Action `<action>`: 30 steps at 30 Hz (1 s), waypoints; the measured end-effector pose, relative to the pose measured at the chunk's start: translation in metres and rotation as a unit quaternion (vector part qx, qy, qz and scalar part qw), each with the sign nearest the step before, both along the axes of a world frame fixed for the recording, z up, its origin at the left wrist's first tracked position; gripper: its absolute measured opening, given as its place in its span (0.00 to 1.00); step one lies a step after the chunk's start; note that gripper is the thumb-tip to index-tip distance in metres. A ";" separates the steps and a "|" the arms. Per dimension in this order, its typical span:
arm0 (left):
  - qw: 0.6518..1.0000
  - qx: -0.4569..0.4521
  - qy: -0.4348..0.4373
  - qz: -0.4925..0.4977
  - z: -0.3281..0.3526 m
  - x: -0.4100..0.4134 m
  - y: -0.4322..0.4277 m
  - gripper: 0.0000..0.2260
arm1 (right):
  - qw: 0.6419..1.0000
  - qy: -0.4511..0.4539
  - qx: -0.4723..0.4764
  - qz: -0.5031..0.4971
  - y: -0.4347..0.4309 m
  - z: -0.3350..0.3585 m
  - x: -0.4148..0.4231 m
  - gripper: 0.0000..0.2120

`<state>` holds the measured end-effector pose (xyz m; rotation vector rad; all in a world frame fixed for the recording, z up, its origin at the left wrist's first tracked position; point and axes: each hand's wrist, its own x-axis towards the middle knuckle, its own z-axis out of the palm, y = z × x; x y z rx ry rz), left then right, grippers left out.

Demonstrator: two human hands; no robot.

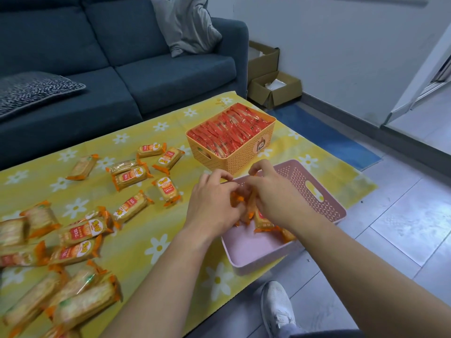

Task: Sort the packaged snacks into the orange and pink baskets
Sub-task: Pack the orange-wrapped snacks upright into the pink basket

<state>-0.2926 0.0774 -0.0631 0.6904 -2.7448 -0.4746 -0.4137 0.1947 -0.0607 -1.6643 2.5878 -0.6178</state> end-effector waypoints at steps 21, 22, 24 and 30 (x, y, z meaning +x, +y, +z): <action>1.000 -0.005 -0.017 -0.006 -0.001 -0.012 0.005 0.07 | 0.953 -0.109 0.201 -0.201 0.005 -0.012 -0.011 0.22; 1.000 0.001 -0.014 -0.004 0.000 -0.012 0.005 0.07 | 0.950 -0.137 0.189 -0.208 0.008 -0.007 -0.017 0.22; 1.000 0.007 -0.013 0.002 0.000 -0.013 0.004 0.07 | 0.948 -0.200 0.131 -0.208 0.014 -0.001 -0.027 0.19; 0.999 -0.019 0.047 -0.013 0.005 -0.021 0.013 0.13 | 0.962 -0.245 -0.040 -0.118 0.008 -0.009 -0.022 0.19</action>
